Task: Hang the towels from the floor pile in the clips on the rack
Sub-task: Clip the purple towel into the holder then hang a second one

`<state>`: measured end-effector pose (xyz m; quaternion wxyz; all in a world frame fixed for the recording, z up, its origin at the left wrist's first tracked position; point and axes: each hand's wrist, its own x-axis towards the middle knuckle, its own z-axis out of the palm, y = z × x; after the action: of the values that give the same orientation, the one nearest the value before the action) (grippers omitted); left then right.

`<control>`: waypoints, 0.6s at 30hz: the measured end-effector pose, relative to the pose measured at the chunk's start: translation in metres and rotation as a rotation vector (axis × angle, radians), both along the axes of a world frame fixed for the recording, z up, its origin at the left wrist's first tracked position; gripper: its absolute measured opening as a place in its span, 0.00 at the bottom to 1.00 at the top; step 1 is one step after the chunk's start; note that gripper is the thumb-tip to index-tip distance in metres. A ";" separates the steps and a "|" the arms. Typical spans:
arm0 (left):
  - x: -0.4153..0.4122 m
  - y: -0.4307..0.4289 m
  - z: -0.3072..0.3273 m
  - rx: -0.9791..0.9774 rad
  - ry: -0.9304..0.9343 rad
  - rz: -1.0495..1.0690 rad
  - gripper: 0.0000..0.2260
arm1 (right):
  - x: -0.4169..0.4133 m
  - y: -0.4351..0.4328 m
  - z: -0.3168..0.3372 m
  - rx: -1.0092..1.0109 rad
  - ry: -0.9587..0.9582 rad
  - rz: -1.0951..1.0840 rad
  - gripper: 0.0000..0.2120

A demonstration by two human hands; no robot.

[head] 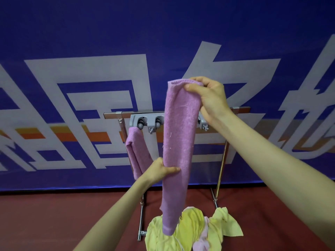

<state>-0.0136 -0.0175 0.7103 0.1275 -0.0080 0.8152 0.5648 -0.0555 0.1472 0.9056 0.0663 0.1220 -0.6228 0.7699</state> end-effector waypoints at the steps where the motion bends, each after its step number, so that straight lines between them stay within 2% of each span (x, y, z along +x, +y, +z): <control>1: 0.000 -0.002 -0.006 -0.038 -0.015 -0.016 0.13 | -0.002 0.001 0.004 -0.028 -0.004 -0.011 0.05; 4: 0.002 -0.010 -0.025 -0.065 -0.065 -0.034 0.26 | -0.005 0.007 0.012 -0.097 -0.018 -0.032 0.07; 5: 0.002 -0.013 -0.029 -0.046 -0.078 -0.039 0.27 | -0.005 0.009 0.013 -0.115 -0.022 -0.037 0.07; 11: 0.007 -0.017 -0.024 0.081 -0.116 -0.081 0.14 | -0.010 0.018 0.009 -0.211 -0.063 -0.100 0.07; 18: 0.015 -0.020 0.000 0.274 -0.122 -0.044 0.15 | -0.018 0.026 -0.004 -0.159 -0.053 -0.132 0.07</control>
<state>0.0009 -0.0372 0.7106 0.1893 -0.0069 0.7213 0.6662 -0.0735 0.1733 0.9020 0.1102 0.0546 -0.5679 0.8139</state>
